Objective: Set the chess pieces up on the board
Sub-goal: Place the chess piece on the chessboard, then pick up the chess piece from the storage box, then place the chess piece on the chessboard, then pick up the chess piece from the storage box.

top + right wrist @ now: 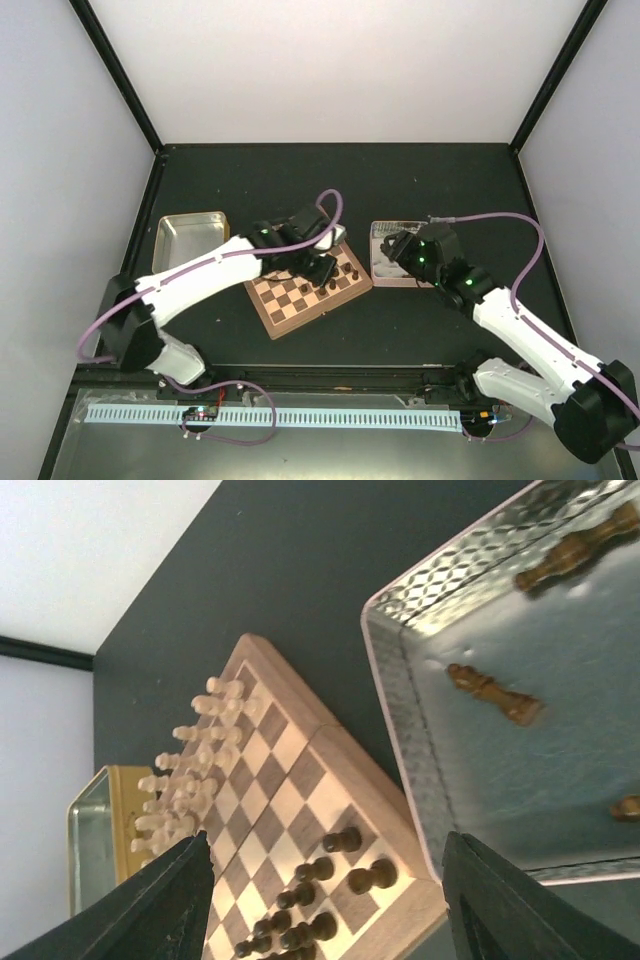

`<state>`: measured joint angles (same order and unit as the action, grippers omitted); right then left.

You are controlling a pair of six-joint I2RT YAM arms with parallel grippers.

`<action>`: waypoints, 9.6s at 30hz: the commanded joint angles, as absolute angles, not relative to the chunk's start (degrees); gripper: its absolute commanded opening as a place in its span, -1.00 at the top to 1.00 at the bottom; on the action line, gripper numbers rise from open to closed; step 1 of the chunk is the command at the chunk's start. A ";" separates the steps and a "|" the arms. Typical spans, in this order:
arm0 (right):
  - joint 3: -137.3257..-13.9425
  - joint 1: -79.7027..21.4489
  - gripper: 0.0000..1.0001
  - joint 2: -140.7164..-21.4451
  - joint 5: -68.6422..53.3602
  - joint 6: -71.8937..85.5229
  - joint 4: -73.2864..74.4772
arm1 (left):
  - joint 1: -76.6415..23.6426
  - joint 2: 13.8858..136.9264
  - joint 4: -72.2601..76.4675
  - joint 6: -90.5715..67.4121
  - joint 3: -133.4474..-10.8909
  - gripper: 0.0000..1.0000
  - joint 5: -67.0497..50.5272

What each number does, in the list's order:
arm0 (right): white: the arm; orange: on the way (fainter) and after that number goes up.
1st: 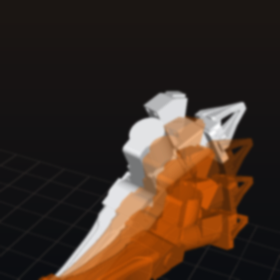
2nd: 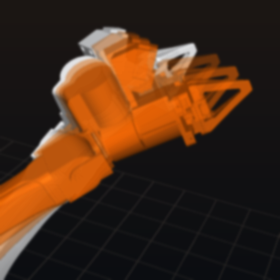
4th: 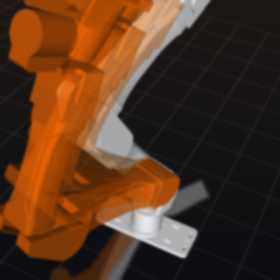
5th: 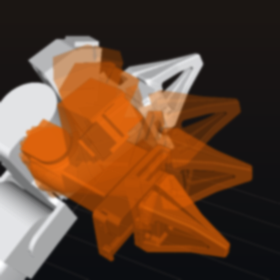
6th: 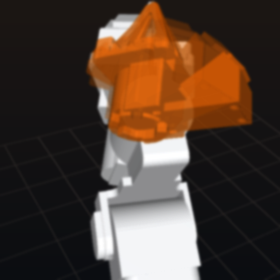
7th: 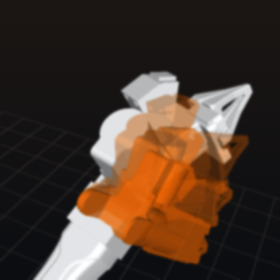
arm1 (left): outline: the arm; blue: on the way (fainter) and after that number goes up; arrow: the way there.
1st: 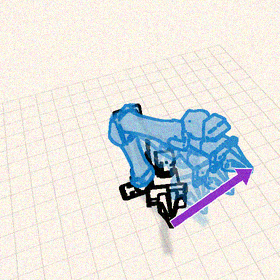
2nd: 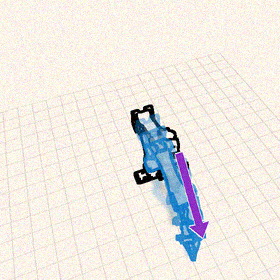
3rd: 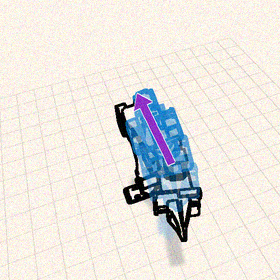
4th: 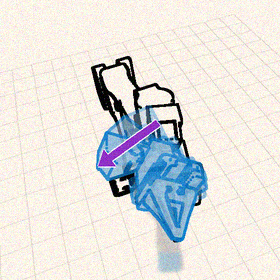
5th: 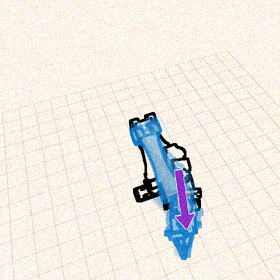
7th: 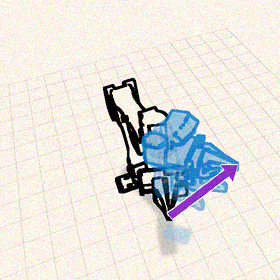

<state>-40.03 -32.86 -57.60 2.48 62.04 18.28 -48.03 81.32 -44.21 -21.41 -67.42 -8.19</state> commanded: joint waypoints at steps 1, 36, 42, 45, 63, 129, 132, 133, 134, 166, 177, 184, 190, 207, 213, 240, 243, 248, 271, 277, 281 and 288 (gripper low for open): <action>-38.13 -30.69 -0.27 -53.56 6.15 62.03 20.35 | -51.83 90.11 -51.90 -19.71 -75.93 0.97 -1.53; -39.20 -26.38 -0.27 -43.02 8.08 60.90 27.80 | -52.91 115.10 -59.94 -17.60 -93.73 0.85 1.30; -39.31 -26.36 -0.27 -43.24 8.00 60.85 27.80 | -52.65 115.82 -60.25 -17.49 -93.90 0.82 2.61; -39.37 -26.32 -0.27 -43.26 7.83 60.82 27.77 | -52.65 116.01 -60.07 -17.13 -93.96 0.74 2.30; -39.85 -26.32 -0.27 -43.41 8.35 59.36 28.02 | -52.44 111.12 -60.22 -17.54 -95.74 0.48 0.81; -54.69 -32.64 0.82 -76.32 -33.43 5.38 12.79 | -25.53 56.98 -12.51 -31.35 -53.67 -0.21 -35.70; -56.02 -36.85 0.82 -74.80 -40.48 4.40 11.57 | -25.58 57.03 -12.08 -31.84 -54.94 -0.29 -40.59; -56.56 -37.69 0.82 -74.60 -42.27 4.20 11.14 | -25.58 57.34 -12.61 -31.64 -55.53 -0.30 -41.89; -56.97 -38.45 0.82 -74.42 -43.83 4.07 10.66 | -25.55 57.70 -13.64 -31.11 -56.23 -0.30 -42.83; -59.28 -40.47 0.23 -72.78 -45.39 7.11 10.21 | -25.74 60.56 -30.59 -19.51 -60.40 0.97 -48.94; -48.15 -40.27 -0.50 -60.45 -24.70 18.69 7.08 | -31.47 53.97 -27.54 -24.19 -51.04 0.97 -21.55; -44.04 -40.25 -0.51 -52.10 -11.07 25.77 13.31 | -42.80 53.55 -25.83 -33.86 -44.40 0.97 0.70; -39.46 -40.17 -0.51 -49.60 -9.86 29.99 10.98 | -48.94 54.61 -23.12 -37.01 -40.00 0.97 7.12; -36.63 -40.19 -0.51 -47.14 -8.84 29.31 10.51 | -57.22 65.02 -10.36 -40.47 -33.28 0.97 16.67; -36.43 -40.25 -0.51 -46.76 -8.40 29.16 10.93 | -57.23 67.77 -8.97 -40.86 -33.58 0.97 16.38; -35.90 -40.21 -0.52 -45.14 -8.79 28.43 11.82 | -57.22 72.38 -9.39 -41.97 -34.96 0.84 18.10; -35.86 -40.25 -0.52 -45.04 -8.83 28.46 11.79 | -57.22 72.66 -9.43 -41.90 -35.07 0.76 17.87; -35.90 -40.21 -0.52 -44.93 -9.13 28.58 11.90 | -57.29 72.15 -9.32 -41.58 -35.07 0.59 17.37; -48.03 -33.90 -0.22 -57.23 10.74 37.16 32.72 | -51.82 44.12 -25.58 -35.98 -40.95 -0.24 25.63; -49.25 -26.34 -0.08 -65.74 7.00 37.28 32.57 | -42.62 38.28 -28.08 -29.64 -42.49 -0.36 23.45; -51.32 -24.47 -0.04 -71.73 8.75 37.67 33.12 | -35.10 38.24 -28.05 -26.68 -42.64 -0.40 19.73; -53.67 -22.09 0.22 -81.14 12.21 38.40 32.67 | -26.95 40.14 -25.94 -27.49 -40.85 -0.44 11.81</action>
